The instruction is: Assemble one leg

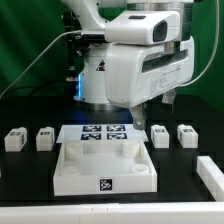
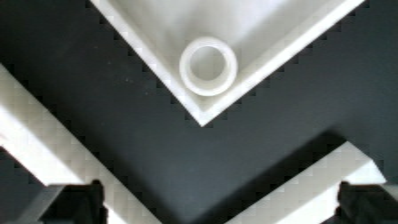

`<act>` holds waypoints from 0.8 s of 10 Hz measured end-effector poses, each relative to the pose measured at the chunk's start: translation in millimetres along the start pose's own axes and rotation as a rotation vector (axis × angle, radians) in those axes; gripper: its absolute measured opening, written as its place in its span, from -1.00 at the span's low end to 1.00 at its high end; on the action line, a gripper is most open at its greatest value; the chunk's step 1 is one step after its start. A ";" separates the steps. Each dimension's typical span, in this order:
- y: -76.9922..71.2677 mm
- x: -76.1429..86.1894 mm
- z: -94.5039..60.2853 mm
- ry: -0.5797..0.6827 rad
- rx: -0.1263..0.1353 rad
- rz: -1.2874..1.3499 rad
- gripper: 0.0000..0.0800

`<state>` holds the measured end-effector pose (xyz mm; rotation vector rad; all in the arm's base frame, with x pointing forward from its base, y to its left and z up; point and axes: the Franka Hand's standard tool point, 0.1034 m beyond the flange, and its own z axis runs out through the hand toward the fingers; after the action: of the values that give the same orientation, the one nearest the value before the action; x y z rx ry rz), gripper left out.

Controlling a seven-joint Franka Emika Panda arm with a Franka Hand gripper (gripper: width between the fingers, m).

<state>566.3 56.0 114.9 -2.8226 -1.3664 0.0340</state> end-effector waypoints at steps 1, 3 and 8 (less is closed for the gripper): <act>-0.1 -0.1 0.3 0.000 0.000 0.000 0.62; -0.1 -0.1 0.3 0.000 0.000 0.000 0.62; -26.0 -35.4 8.5 0.005 -0.022 -0.490 0.62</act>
Offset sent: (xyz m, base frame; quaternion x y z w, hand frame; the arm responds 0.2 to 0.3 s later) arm 0.0000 0.0000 0.0000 0.0000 0.0000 -0.0899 0.9960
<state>523.8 44.3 107.4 -2.4166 -2.0177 0.0089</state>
